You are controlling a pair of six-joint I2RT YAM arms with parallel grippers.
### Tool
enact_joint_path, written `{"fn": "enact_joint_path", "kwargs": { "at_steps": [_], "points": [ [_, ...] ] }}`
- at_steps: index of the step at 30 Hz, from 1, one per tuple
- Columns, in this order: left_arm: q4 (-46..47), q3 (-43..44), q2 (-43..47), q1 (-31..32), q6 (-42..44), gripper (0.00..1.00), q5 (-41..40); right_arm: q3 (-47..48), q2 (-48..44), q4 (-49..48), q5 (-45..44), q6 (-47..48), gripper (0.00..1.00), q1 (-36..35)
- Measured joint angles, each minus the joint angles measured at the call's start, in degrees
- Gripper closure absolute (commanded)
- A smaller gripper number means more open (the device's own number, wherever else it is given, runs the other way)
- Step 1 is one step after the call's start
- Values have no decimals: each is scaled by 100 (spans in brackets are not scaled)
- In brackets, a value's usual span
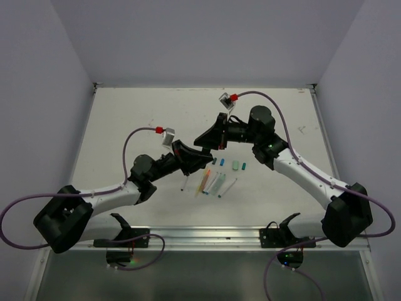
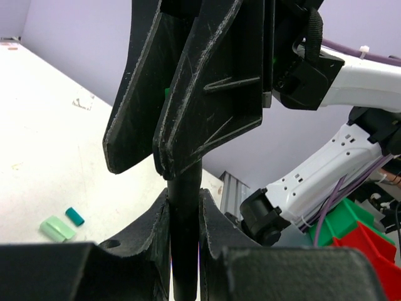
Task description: Open the pen caps
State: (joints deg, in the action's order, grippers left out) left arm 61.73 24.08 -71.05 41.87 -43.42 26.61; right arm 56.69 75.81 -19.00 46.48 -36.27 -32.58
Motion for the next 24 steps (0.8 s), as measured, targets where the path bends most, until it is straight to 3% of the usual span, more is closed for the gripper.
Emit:
{"fn": "enact_joint_path", "kwargs": {
  "at_steps": [13, 22, 24],
  "points": [
    [1019, -122, -404, 96, -208, 100, -249, 828, 39, 1543, -33, 546, 100, 63],
    [1585, -122, -636, 90, -356, 100, -625, 1270, 356, 1572, 107, 385, 100, 151],
    [1335, -398, -651, 144, -352, 100, -175, 1574, 439, 1038, -286, 289, 100, 374]
  ]
}}
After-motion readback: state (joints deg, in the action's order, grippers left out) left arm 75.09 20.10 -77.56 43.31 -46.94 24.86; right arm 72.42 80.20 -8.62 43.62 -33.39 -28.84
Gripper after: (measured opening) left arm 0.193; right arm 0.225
